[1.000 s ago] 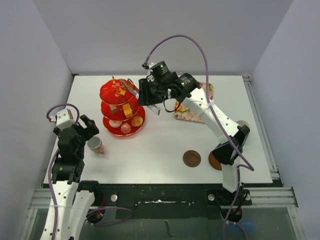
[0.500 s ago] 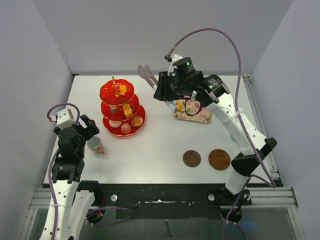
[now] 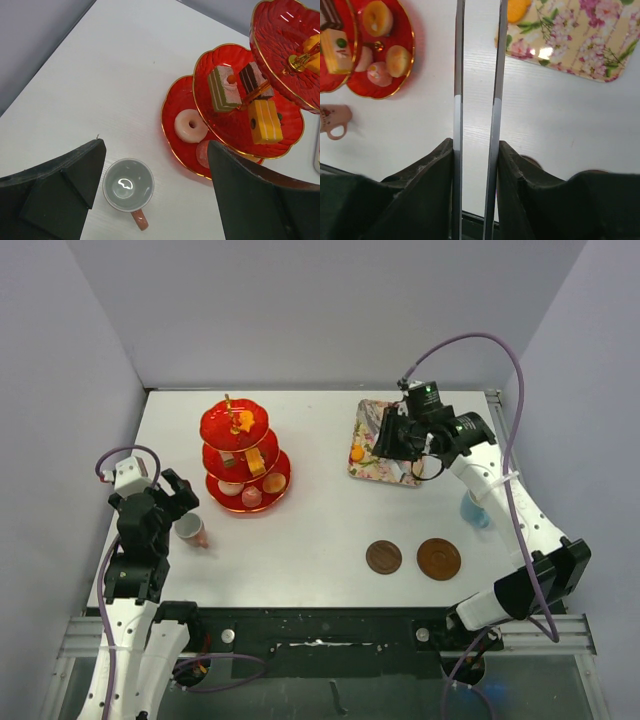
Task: Serve the afternoon tea
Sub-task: Place the desert on the desert table, then pick up the desert from the tray.
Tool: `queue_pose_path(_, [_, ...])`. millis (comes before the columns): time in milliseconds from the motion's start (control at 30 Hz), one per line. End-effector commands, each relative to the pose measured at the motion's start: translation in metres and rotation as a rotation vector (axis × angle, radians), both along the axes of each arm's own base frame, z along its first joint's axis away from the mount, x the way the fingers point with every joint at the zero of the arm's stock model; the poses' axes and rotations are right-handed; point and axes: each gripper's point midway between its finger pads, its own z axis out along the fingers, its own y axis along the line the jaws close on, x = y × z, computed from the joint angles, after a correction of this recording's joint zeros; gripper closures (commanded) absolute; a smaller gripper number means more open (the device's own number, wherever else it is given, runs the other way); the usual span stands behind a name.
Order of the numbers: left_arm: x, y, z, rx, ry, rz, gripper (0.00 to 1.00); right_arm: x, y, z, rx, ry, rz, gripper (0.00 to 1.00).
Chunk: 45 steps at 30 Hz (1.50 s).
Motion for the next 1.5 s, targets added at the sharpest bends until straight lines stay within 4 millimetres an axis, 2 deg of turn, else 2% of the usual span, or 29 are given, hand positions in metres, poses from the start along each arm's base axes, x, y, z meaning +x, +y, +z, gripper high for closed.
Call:
queue_pose_path(0, [0.005,-0.001,0.017,0.001,-0.06,-0.008,0.19,0.009,-0.013,0.001,0.019,-0.062,-0.013,0.68])
queue_pose_path(133, [0.005,-0.001,0.017,0.001,-0.063,-0.004,0.18,0.011,-0.024,-0.029,-0.003,0.009,-0.026,0.68])
queue_pose_path(233, [0.005,-0.001,0.017,0.001,-0.063,-0.005,0.18,0.013,-0.024,-0.04,-0.013,0.034,-0.022,0.68])
queue_pose_path(867, [0.003,0.0,0.02,0.001,-0.072,0.001,0.18,0.011,-0.018,-0.078,-0.024,0.122,0.008,0.67])
queue_pose_path(1233, [0.003,0.0,0.02,0.001,-0.074,-0.001,0.18,0.013,-0.017,-0.094,-0.033,0.145,0.011,0.67])
queue_pose_path(1467, [0.003,0.0,0.02,0.001,-0.072,0.001,0.18,0.015,-0.017,-0.097,-0.038,0.151,0.013,0.67])
